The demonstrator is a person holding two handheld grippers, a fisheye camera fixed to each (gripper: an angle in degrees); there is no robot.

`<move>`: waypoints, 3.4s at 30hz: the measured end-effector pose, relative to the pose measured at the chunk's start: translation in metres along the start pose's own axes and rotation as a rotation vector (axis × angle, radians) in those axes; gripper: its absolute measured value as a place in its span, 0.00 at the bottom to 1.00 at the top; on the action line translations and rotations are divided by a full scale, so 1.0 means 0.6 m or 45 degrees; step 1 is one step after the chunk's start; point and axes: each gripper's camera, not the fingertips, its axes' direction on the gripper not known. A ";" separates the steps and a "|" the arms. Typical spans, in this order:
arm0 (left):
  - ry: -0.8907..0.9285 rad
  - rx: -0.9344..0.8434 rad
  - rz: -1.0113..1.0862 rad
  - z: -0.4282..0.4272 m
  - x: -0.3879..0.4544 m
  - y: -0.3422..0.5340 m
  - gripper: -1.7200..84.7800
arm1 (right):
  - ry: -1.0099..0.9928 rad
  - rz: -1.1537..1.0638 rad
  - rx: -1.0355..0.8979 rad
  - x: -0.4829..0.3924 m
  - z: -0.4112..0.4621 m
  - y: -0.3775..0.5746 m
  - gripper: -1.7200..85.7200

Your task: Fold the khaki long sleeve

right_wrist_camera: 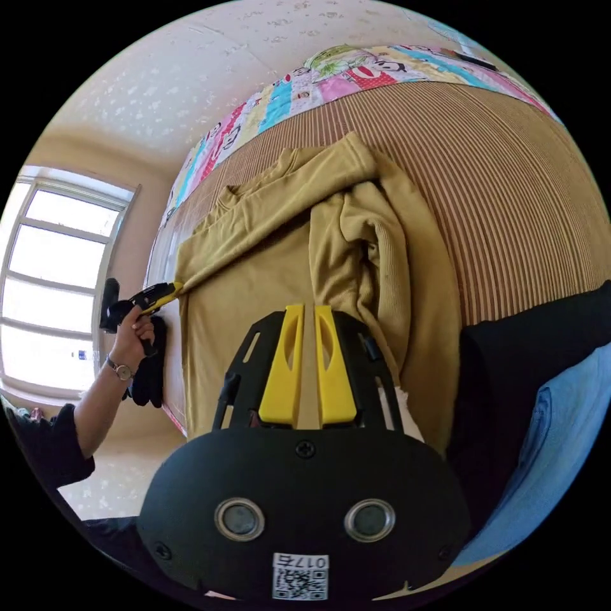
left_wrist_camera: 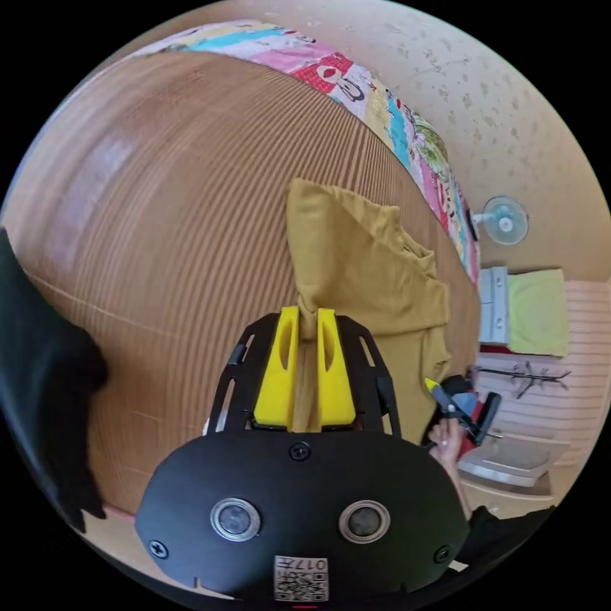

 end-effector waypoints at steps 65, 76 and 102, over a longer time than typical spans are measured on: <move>-0.042 -0.157 0.019 0.038 0.069 0.337 0.08 | 0.075 0.110 -0.109 -0.357 -0.515 0.039 0.05; -0.049 -0.175 0.157 0.051 0.122 0.336 0.08 | 0.462 0.645 -0.028 -0.112 -0.595 0.178 0.05; 0.146 -0.317 0.211 0.028 -0.013 0.263 0.08 | -0.166 1.254 0.453 -0.002 -0.507 0.460 0.09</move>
